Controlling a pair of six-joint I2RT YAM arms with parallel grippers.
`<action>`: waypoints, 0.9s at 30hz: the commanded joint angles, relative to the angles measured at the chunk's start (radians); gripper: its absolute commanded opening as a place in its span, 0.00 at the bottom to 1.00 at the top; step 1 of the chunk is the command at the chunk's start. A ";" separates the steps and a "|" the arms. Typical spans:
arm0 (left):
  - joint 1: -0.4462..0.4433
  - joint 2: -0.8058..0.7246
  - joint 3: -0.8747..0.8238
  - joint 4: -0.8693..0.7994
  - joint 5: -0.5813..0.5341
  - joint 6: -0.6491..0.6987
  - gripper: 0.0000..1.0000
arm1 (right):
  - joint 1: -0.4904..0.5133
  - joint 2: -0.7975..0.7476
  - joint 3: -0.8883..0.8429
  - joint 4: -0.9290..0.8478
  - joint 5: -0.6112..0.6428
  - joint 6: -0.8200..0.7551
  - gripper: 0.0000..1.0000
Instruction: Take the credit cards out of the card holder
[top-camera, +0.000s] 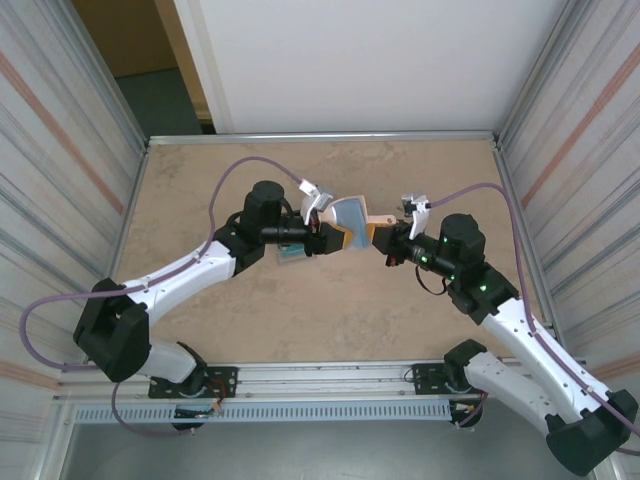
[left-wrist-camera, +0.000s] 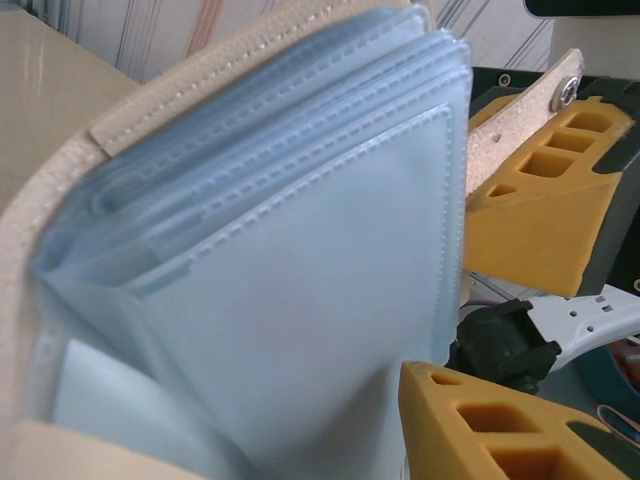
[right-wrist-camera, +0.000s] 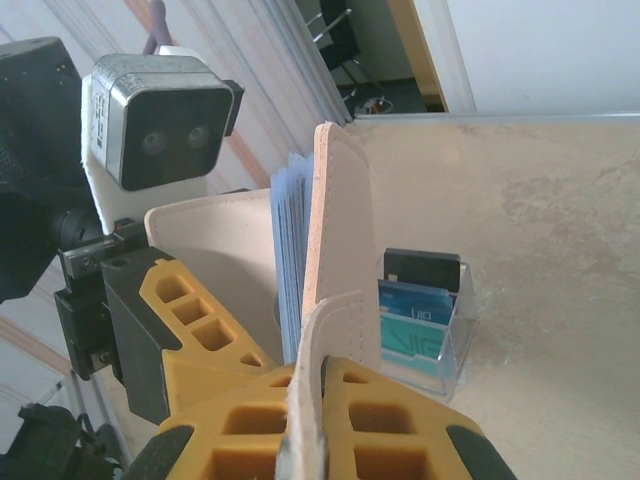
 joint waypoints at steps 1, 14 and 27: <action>-0.004 -0.039 0.000 0.053 0.091 -0.011 0.45 | -0.002 -0.016 -0.010 0.007 0.025 0.010 0.00; 0.028 -0.028 -0.015 -0.017 0.058 -0.013 0.37 | -0.005 -0.104 -0.012 -0.043 0.142 0.014 0.00; 0.028 -0.010 -0.026 0.072 0.078 -0.036 0.04 | -0.005 -0.023 0.008 -0.050 0.028 -0.017 0.15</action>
